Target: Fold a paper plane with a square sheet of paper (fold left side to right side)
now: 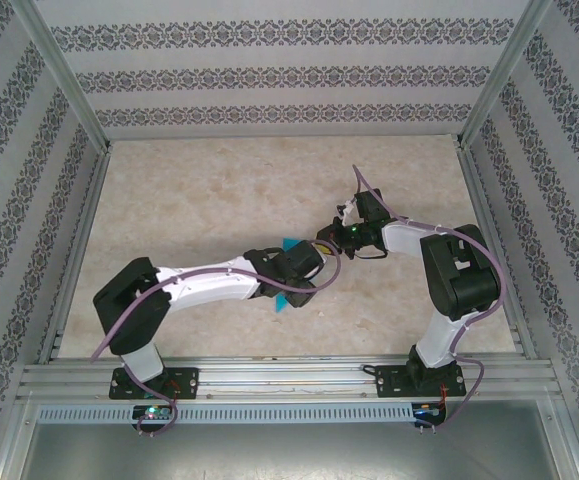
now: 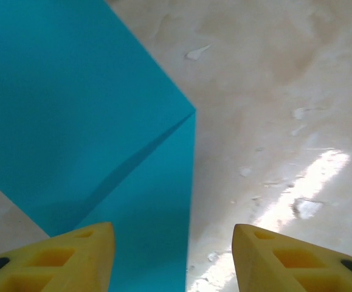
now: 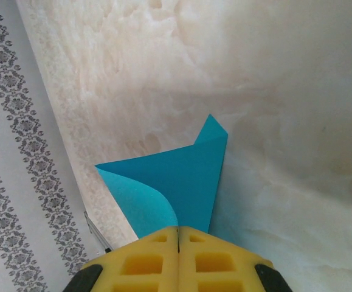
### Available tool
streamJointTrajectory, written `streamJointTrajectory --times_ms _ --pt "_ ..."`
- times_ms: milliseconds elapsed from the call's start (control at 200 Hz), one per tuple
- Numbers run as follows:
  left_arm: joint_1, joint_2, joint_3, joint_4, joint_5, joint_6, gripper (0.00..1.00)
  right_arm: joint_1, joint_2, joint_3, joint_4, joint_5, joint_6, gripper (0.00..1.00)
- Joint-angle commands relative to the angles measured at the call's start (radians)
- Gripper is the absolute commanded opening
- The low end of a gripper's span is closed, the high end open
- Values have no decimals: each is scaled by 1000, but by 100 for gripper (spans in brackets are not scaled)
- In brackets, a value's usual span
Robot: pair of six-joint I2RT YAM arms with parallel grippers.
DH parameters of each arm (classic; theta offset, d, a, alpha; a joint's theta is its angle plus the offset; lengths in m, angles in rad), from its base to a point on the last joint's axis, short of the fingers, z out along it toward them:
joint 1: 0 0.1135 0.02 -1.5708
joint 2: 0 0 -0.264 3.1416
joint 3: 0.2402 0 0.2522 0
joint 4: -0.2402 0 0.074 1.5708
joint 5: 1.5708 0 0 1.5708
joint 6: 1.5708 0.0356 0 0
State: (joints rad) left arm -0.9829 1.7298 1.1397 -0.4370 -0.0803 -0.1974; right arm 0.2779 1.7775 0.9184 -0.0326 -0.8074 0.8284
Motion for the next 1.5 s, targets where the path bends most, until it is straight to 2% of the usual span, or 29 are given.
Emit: streamJointTrajectory --times_ms 0,540,864,1134,1299,1494 --pt "-22 24 46 -66 -99 25 54 12 -23 25 -20 15 10 0" --pt "-82 150 88 -109 -254 26 54 25 3 40 -30 32 23 0" --pt "-86 158 66 -109 -300 1 39 33 17 48 -42 49 24 0" --pt "-86 152 46 -89 -303 -10 18 35 20 56 -68 73 9 1" --pt "-85 139 26 -56 -290 -19 11 31 1 51 -75 97 3 11" --pt "-73 121 -2 -11 -240 -30 6 -23 -112 8 -82 170 -22 31"
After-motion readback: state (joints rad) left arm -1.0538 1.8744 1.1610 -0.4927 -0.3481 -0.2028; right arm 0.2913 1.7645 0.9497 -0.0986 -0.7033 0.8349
